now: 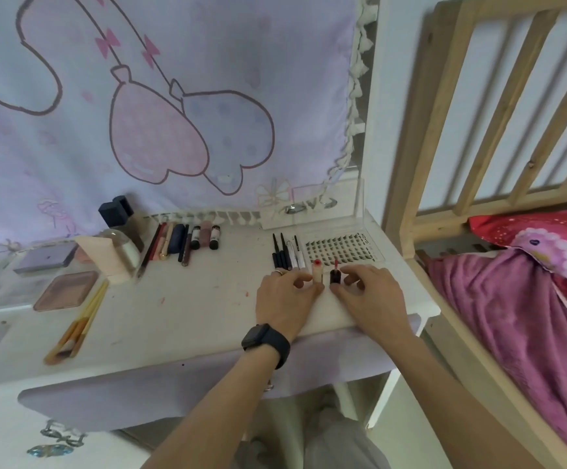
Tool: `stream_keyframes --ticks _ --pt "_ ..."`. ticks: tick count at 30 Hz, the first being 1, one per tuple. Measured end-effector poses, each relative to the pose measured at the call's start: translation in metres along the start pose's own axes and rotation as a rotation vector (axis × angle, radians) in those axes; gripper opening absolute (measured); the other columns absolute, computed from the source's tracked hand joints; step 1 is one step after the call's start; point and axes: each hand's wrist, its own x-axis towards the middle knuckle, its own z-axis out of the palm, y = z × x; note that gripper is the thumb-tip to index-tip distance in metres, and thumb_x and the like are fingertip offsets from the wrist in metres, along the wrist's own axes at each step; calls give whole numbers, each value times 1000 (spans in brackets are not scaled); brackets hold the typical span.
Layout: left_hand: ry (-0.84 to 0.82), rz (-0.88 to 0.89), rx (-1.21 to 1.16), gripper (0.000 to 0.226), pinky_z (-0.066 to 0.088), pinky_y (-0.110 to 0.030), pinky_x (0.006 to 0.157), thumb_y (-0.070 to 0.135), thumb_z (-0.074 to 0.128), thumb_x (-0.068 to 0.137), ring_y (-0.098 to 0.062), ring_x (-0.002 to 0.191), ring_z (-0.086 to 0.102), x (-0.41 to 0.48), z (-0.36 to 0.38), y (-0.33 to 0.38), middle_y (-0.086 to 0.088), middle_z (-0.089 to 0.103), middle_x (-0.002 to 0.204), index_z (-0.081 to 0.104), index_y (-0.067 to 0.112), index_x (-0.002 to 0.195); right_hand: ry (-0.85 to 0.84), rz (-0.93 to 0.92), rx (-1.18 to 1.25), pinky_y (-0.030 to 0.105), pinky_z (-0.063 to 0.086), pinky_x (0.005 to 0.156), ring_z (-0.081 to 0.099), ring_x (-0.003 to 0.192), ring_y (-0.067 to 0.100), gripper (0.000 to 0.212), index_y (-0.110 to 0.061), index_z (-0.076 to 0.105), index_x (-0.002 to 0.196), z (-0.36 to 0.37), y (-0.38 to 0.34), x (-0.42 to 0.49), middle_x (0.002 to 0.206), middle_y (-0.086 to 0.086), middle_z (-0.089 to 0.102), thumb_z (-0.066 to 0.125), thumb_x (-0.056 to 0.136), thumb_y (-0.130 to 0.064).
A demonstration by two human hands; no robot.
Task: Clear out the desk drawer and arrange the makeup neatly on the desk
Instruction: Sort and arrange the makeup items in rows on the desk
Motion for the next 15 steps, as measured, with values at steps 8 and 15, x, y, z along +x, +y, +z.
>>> stream_keyframes --ticks 8,15 --pt "35 5 -10 15 29 -12 60 50 71 83 -8 78 53 3 3 -2 18 54 77 73 35 85 29 63 -50 27 35 72 55 95 19 21 -30 77 101 9 -2 2 96 -8 69 69 90 -46" --pt "58 -9 -3 16 35 -24 67 51 69 84 -13 83 56 3 7 -4 14 58 79 72 36 84 43 67 -64 30 37 72 55 98 19 22 -34 78 104 14 -3 3 106 -7 71 66 92 -47"
